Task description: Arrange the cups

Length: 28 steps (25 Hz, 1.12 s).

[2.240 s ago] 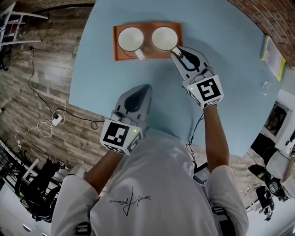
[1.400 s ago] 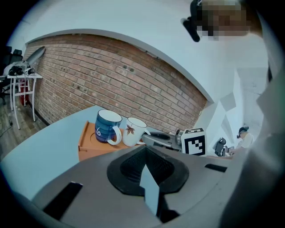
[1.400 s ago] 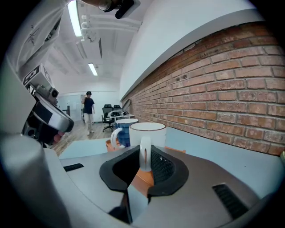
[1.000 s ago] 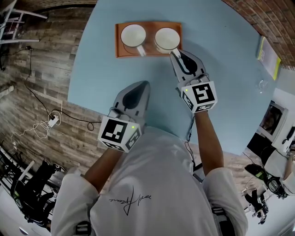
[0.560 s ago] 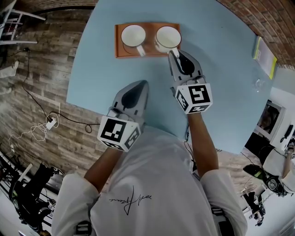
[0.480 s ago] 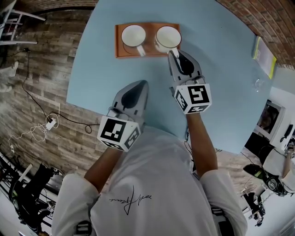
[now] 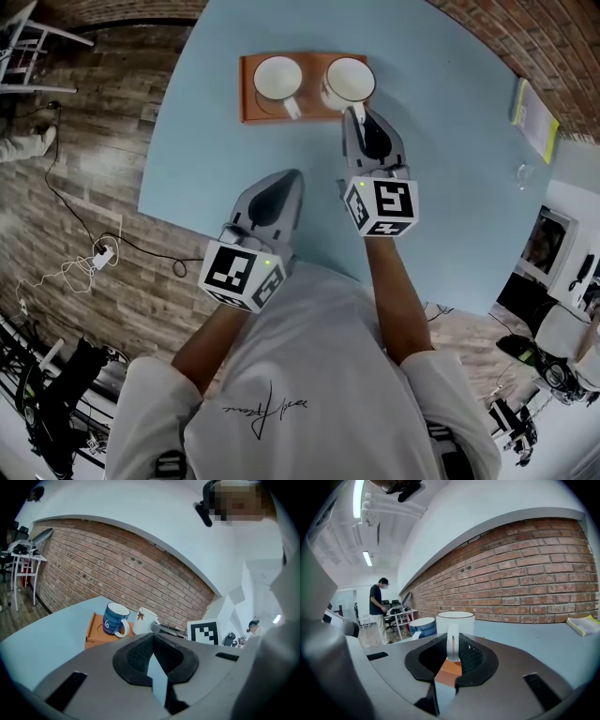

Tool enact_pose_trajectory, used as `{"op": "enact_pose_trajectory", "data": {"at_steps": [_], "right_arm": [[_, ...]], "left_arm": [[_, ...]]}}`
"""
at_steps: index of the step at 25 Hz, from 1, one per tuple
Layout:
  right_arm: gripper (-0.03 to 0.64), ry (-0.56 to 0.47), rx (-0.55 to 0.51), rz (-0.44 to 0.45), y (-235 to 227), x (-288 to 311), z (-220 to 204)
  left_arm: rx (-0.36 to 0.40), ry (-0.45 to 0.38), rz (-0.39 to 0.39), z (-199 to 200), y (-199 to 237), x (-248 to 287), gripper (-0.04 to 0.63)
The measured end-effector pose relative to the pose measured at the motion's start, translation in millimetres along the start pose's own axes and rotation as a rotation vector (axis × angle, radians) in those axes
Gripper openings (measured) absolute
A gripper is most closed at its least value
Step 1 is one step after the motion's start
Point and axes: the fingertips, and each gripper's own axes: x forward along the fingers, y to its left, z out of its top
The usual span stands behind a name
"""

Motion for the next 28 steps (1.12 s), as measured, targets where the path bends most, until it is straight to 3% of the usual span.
{"op": "enact_pose_trajectory", "data": {"at_steps": [3, 11, 28], "right_arm": [[0.066, -0.009, 0.014, -0.03, 4, 4, -1], [0.066, -0.025, 0.026, -0.129, 1, 4, -4], [0.066, -0.025, -0.005, -0.19, 12, 6, -20]], "left_arm": [[-0.044, 0.005, -0.01, 2, 2, -2, 0.008], [-0.033, 0.012, -0.014, 1, 1, 1, 0.009], [-0.027, 0.016, -0.009, 3, 10, -7, 0.009]]}}
